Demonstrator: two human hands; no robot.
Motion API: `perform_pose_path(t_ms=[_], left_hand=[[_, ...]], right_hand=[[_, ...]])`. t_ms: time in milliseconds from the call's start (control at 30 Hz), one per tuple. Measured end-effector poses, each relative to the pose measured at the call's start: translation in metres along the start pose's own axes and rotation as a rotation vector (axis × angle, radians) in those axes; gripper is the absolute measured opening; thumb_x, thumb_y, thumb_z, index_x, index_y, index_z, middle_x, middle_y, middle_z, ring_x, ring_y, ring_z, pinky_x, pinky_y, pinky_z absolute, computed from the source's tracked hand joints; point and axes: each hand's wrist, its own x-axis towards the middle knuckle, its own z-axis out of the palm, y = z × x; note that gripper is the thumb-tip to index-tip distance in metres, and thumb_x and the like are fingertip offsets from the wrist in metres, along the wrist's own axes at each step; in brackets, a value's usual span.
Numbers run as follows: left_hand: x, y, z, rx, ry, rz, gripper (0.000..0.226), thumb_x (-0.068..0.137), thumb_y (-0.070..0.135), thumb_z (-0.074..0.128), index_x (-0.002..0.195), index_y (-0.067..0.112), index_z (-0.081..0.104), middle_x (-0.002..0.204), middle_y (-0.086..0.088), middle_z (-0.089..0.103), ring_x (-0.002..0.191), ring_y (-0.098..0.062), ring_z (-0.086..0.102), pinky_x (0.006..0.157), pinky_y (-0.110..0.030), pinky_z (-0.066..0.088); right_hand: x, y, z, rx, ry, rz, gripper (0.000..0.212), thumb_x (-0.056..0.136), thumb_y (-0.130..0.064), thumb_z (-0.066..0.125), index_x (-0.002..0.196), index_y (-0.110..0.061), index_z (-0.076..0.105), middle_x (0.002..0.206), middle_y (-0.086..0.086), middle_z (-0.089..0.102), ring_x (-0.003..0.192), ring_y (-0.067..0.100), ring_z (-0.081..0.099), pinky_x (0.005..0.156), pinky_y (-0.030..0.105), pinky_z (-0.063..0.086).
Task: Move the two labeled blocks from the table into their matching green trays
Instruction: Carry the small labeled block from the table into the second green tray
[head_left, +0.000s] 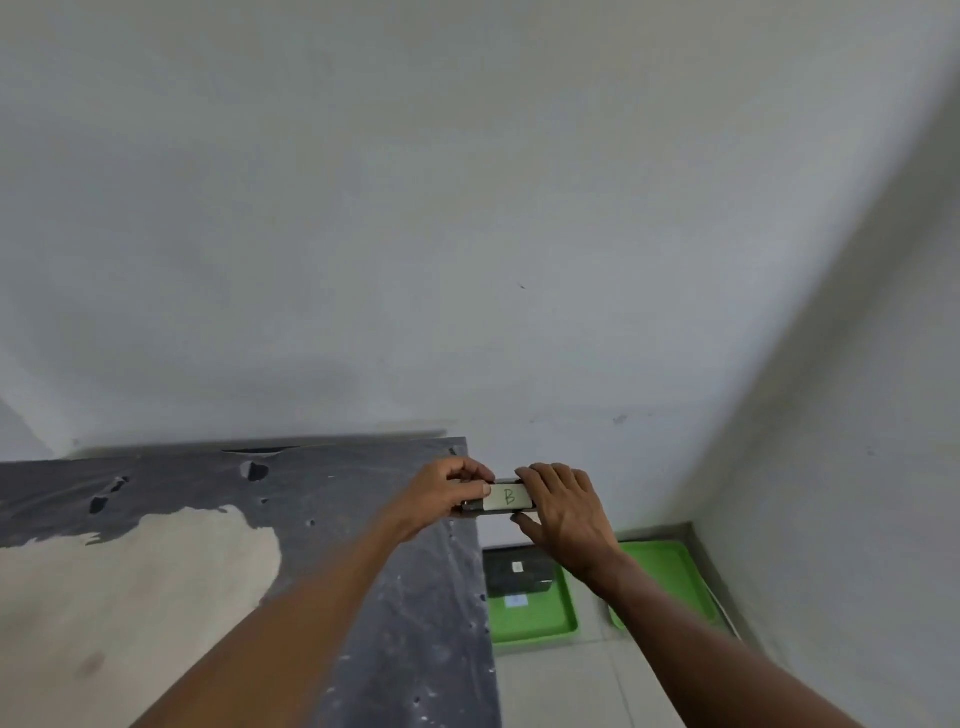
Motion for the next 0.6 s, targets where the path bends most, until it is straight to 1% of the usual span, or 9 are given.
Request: perform_pose_path(t_ms=[100,233,333,400,533,600], left_hand=[[0.014,0.005,0.065,0.006,-0.022,0.009,0.012,0.088,0.014,0.072,0.093,0.024,0.075,0.098,-0.006,0.071,0.082,-0.012,0.072,0.077,-0.030,0.063],[0.027,0.007,0.142,0.043,-0.040,0.004,0.012,0.086,0.020,0.074,0.097,0.025,0.076,0.105,-0.011,0.072,0.089,-0.016,0.074,0.082,-0.033,0.063],[0.036,0.011,0.194,0.089,-0.058,0.006,0.015,0.084,0.028,0.075,0.099,0.029,0.075,0.105,-0.006,0.073,0.091,-0.020,0.073,0.084,-0.035,0.063],[0.044,0.014,0.223,0.123,-0.055,0.015,0.016,0.085,0.031,0.073,0.100,0.031,0.073,0.105,-0.003,0.073,0.094,-0.023,0.073,0.083,-0.037,0.063],[0.068,0.020,0.264,0.201,-0.046,0.046,0.021,0.090,0.033,0.068,0.111,0.031,0.067,0.111,0.005,0.070,0.097,-0.013,0.070,0.086,-0.036,0.062],[0.082,0.019,0.280,0.214,-0.042,0.042,0.023,0.091,0.032,0.066,0.114,0.029,0.065,0.113,0.003,0.068,0.098,-0.018,0.070,0.084,-0.036,0.063]], right_hand=[[-0.037,0.054,-0.006,-0.008,-0.025,-0.053,0.047,0.082,-0.042,0.066,0.121,-0.019,0.053,0.113,0.000,0.062,0.101,0.024,0.059,0.085,0.038,0.049],[-0.090,0.119,-0.012,0.027,-0.085,-0.073,0.052,0.085,-0.042,0.063,0.130,-0.019,0.049,0.117,0.002,0.061,0.102,0.024,0.057,0.087,0.038,0.051],[-0.121,0.157,-0.016,0.040,-0.076,-0.076,0.046,0.086,-0.037,0.061,0.127,-0.018,0.052,0.115,0.003,0.062,0.101,0.025,0.059,0.085,0.038,0.052],[-0.134,0.180,-0.018,0.046,-0.072,-0.059,0.044,0.085,-0.033,0.063,0.125,-0.018,0.054,0.113,0.002,0.063,0.100,0.025,0.060,0.085,0.037,0.052],[-0.147,0.221,-0.017,0.065,-0.084,0.025,0.046,0.077,-0.024,0.072,0.120,-0.016,0.059,0.107,0.004,0.066,0.097,0.027,0.063,0.084,0.038,0.054],[-0.152,0.242,-0.012,0.064,-0.090,0.051,0.046,0.075,-0.023,0.073,0.118,-0.015,0.060,0.106,0.004,0.066,0.096,0.027,0.063,0.082,0.038,0.055]])
